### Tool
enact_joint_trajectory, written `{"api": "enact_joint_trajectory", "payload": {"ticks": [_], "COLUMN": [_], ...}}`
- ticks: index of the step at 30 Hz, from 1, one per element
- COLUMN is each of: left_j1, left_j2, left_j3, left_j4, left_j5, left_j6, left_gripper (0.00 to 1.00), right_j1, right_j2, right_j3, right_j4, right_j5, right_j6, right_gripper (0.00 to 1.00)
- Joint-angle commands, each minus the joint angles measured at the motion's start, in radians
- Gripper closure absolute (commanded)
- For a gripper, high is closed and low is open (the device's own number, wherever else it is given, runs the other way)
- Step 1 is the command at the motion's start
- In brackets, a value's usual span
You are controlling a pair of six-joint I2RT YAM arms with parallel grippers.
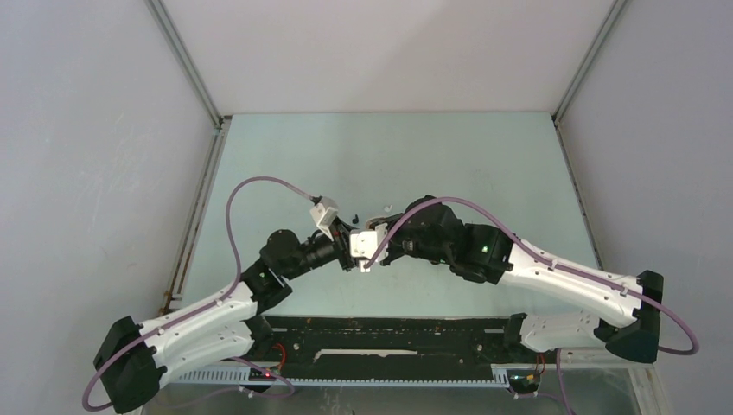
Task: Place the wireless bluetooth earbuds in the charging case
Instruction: Insert the right earbud into the right side groove of the charging case.
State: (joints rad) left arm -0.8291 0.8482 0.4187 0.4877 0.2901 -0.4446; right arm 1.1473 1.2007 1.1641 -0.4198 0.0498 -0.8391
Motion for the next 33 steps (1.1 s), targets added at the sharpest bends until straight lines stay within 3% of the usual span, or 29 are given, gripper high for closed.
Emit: {"api": "enact_joint_trajectory", "payload": {"ticks": [1,4,11,17,22,25,28,33], "left_j1": [0.013,0.014,0.013,0.013,0.014,0.014,0.012,-0.016], "left_j2": [-0.058,-0.060,-0.063,-0.053,-0.036,-0.023,-0.009,0.054], "left_j3": [-0.007,-0.009,-0.024,-0.031,-0.031,-0.044,-0.060,-0.046], "left_j4": [0.088,0.087,0.088,0.088,0.114,0.154,0.210,0.232], "left_j5": [-0.038,-0.023,0.000,0.005,0.041,0.068,0.119,0.187], "left_j6": [0.005,0.019,0.049,0.072,0.077,0.073,0.077,0.108], "left_gripper": [1.00,1.00,1.00,1.00,1.00,1.00,1.00,1.00], "right_j1": [0.017,0.020,0.007,-0.067,-0.242,-0.386,-0.491,-0.527], "right_j2": [0.020,0.018,-0.006,-0.038,-0.044,-0.048,-0.066,-0.046], "right_j3": [0.001,0.002,0.003,0.115,0.249,0.288,0.281,0.206], "right_j4": [-0.044,-0.065,-0.084,-0.208,-0.334,-0.353,-0.377,-0.454], "right_j5": [-0.026,-0.079,-0.132,-0.271,-0.573,-0.772,-0.849,-0.894], "right_j6": [0.000,0.013,0.035,0.102,0.244,0.313,0.293,0.257], "right_gripper": [1.00,0.95,0.61,0.53,0.34,0.32,0.25,0.20]}}
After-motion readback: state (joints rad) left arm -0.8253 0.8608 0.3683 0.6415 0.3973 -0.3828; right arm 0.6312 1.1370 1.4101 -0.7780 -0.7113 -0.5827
